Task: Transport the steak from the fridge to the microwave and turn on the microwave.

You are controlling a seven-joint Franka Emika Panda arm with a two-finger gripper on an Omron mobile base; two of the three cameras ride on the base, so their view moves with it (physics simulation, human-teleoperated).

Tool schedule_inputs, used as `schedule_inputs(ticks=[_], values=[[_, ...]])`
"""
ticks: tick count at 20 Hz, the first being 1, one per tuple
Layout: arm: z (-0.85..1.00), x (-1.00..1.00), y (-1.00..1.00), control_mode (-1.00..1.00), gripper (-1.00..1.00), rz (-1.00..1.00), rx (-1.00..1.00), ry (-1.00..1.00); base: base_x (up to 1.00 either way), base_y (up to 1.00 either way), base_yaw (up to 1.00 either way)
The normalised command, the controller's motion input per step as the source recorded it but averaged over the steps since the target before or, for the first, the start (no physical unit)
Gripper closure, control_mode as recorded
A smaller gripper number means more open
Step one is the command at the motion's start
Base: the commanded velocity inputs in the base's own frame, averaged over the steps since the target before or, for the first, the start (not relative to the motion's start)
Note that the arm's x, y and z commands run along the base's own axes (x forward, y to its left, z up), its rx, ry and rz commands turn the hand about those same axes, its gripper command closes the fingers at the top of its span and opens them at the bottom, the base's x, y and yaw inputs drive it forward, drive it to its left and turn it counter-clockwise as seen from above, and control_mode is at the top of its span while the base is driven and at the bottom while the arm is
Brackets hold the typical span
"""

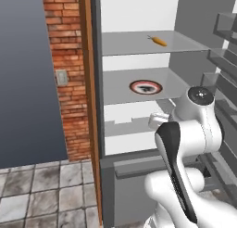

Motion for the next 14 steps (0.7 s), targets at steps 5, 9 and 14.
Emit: schedule_inputs(ticks=[5, 9, 14], values=[[0.0, 0.0, 0.0, 1.0, 1.0, 0.0, 0.0, 0.0, -0.09, 0.48, 0.0], [0.0, 0.0, 0.0, 1.0, 1.0, 0.0, 0.0, 0.0, -0.25, 0.34, -0.01], [0.0, 0.0, 0.0, 1.0, 1.0, 0.0, 0.0, 0.0, -0.4, 0.17, -0.11]])
